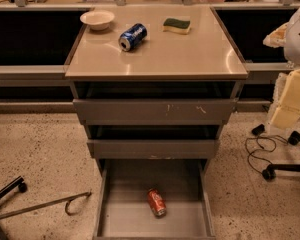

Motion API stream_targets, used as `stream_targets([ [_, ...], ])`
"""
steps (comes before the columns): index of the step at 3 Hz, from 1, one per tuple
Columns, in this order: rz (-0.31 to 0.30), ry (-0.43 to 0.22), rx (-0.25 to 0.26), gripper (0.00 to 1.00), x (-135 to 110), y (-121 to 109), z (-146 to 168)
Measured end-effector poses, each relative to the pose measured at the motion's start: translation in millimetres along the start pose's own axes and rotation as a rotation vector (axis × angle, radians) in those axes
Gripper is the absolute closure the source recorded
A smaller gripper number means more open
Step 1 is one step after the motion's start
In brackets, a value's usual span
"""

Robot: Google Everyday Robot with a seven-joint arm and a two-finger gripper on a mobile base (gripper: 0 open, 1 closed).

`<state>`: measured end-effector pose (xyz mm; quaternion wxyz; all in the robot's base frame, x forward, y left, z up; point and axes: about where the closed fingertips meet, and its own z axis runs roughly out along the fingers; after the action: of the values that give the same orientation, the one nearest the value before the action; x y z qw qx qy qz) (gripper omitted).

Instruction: Pick coke can from bottom drawer and place on counter

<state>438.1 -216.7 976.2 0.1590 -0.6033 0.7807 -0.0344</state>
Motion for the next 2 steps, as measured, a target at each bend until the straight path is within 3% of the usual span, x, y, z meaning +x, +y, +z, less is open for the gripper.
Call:
stream_targets([
  [1, 0.0, 0.0, 0.0, 0.0, 0.0, 0.0, 0.2],
  [2, 0.024, -0.028, -0.005, 0.0, -1.8, 2.6, 34.4],
])
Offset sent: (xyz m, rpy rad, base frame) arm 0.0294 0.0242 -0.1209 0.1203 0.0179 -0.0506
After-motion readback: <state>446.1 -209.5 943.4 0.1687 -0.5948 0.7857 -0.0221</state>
